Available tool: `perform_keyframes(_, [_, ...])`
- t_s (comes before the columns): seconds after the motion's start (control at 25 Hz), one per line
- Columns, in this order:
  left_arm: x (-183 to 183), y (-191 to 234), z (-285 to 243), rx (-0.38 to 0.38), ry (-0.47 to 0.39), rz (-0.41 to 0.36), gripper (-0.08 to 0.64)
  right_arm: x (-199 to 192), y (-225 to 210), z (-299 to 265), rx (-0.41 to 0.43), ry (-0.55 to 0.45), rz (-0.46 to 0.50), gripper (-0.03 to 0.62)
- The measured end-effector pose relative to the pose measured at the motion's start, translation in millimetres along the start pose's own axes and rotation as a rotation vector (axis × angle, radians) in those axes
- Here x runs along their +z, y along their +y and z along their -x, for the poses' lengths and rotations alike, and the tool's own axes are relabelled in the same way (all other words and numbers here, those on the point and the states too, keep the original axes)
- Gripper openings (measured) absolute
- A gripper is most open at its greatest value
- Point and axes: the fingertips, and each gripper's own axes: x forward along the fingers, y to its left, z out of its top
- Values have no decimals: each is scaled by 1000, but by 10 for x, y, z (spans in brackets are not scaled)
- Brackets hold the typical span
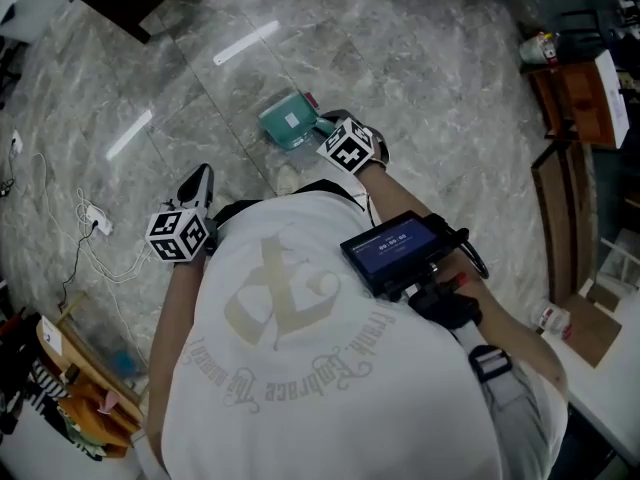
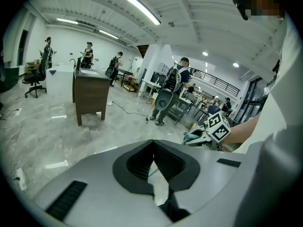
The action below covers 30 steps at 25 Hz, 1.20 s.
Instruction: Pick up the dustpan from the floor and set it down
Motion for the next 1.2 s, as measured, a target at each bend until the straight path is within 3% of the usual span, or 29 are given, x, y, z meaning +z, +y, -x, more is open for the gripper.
perform_keyframes(0.24, [54,94,133,19,-37,21,11,295,27,120,18,-22,47,103])
perform_keyframes(0.56, [48,643,643,74,-112,77,12,984,450,94,49,-41,124,104])
perform_keyframes(1.2, [-41,1303,1208,19,-136,53,12,2282,1248,303,75,-124,222,104])
